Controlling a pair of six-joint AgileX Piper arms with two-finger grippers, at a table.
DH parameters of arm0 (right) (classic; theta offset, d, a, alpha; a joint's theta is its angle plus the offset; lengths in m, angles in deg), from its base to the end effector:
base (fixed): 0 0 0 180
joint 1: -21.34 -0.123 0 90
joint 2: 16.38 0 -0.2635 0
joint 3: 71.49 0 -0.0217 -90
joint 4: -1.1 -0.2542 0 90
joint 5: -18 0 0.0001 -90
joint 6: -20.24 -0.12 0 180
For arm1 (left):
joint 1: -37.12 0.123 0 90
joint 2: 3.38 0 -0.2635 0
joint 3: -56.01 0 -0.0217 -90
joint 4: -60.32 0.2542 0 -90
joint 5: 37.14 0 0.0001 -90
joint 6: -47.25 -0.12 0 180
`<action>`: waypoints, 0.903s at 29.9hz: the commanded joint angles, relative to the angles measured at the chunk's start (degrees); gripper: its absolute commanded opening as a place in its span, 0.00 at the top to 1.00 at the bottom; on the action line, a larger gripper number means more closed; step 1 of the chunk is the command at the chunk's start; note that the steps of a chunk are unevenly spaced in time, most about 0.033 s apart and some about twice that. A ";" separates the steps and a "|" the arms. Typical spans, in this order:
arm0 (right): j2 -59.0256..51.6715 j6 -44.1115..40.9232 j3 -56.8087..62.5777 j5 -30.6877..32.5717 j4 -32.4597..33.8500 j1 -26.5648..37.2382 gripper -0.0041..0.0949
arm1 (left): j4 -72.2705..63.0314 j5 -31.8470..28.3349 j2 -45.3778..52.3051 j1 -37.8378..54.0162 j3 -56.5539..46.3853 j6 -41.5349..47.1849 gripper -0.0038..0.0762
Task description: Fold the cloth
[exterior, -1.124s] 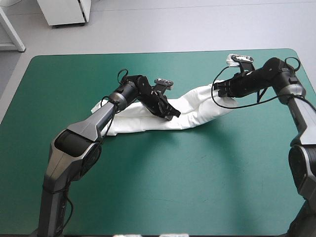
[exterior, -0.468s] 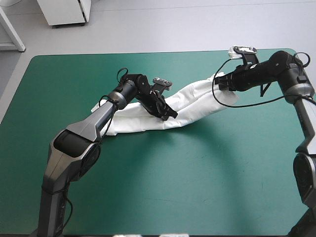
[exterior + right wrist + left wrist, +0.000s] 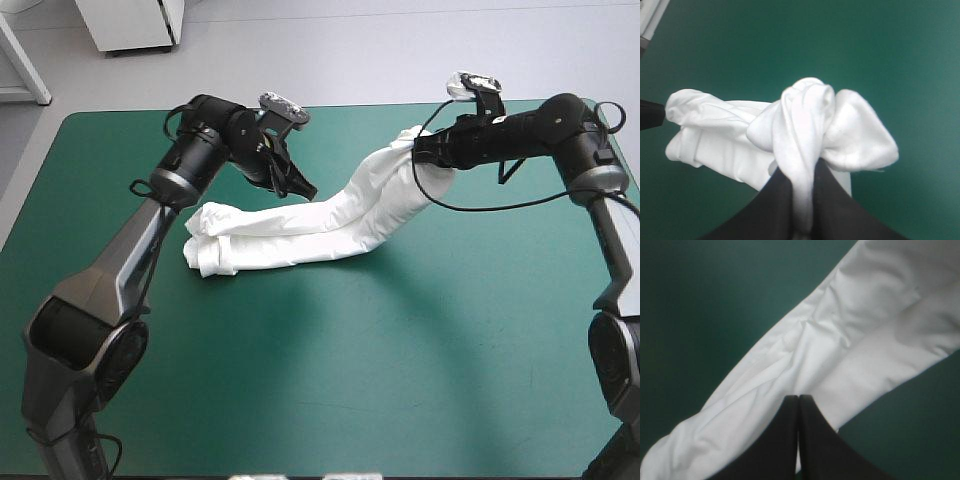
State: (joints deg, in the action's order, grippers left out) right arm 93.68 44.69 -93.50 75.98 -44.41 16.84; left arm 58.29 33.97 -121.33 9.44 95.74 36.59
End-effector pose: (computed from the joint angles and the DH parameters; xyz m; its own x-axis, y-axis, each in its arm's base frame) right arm 0.4027 0.1045 0.3317 -0.7518 -0.0047 -0.6594 -0.4288 0.7632 0.4834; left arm 0.3781 -0.2029 0.3257 -0.6668 0.5458 -0.5075 0.6044 0.7944 0.0602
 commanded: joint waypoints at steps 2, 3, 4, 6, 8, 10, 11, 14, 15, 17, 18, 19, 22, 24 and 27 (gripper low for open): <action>-2.60 1.07 -5.37 -3.10 -4.94 -5.12 0.97 | 1.13 2.67 9.65 -0.06 1.89 1.39 0.96; -2.02 1.07 -6.56 -3.00 -5.06 -6.46 0.97 | 1.43 2.67 10.96 -0.06 1.89 2.13 0.96; -1.11 1.07 -7.65 -3.00 -5.06 -7.83 0.97 | 2.03 2.67 12.29 -0.06 1.89 2.29 0.96; 0.64 1.07 -9.58 -3.10 -5.06 -10.57 0.97 | 3.36 2.67 14.63 -0.06 1.89 2.42 0.96; 2.41 1.07 -11.36 -3.10 -5.06 -12.81 0.97 | 4.26 2.67 17.11 -0.06 1.89 2.70 0.96; 4.58 0.96 -13.18 -3.10 -5.06 -15.08 0.97 | 7.19 2.67 19.23 -0.06 1.89 3.82 0.96; 5.50 0.83 -13.83 -3.10 -5.06 -15.95 0.97 | 8.77 2.67 20.31 -0.06 1.89 4.12 0.96; 8.56 0.83 -15.96 -3.34 -5.06 -18.59 0.97 | 14.28 2.67 23.08 -0.06 1.89 5.55 0.96; 9.59 0.83 -16.65 -3.47 -5.06 -19.39 0.97 | 16.09 2.67 23.83 -0.06 1.89 5.82 0.96; 11.29 0.83 -17.67 -3.60 -5.06 -20.61 0.97 | 19.35 2.67 24.99 -0.06 1.89 6.70 0.96; 12.23 0.83 -18.11 -3.60 -5.16 -21.21 0.97 | 21.06 2.67 25.51 -0.06 1.89 7.01 0.96; 13.09 0.83 -18.64 -3.60 -5.29 -21.64 0.97 | 22.73 2.67 25.90 -0.06 1.89 7.01 0.96; 15.20 0.83 -19.30 -3.91 -5.66 -22.73 0.97 | 27.15 2.67 26.84 -0.06 1.89 7.79 0.96; 16.33 1.10 -19.30 -4.15 -5.89 -23.32 0.97 | 29.47 2.56 27.12 -0.06 1.89 8.03 0.96; 18.12 1.86 -19.30 -4.32 -8.30 -23.72 0.97 | 33.62 1.89 27.38 -0.06 1.89 8.32 0.96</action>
State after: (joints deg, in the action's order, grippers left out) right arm 114.11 45.18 -110.60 73.52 -47.56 -6.53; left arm 86.92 34.71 -96.20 9.44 96.02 43.94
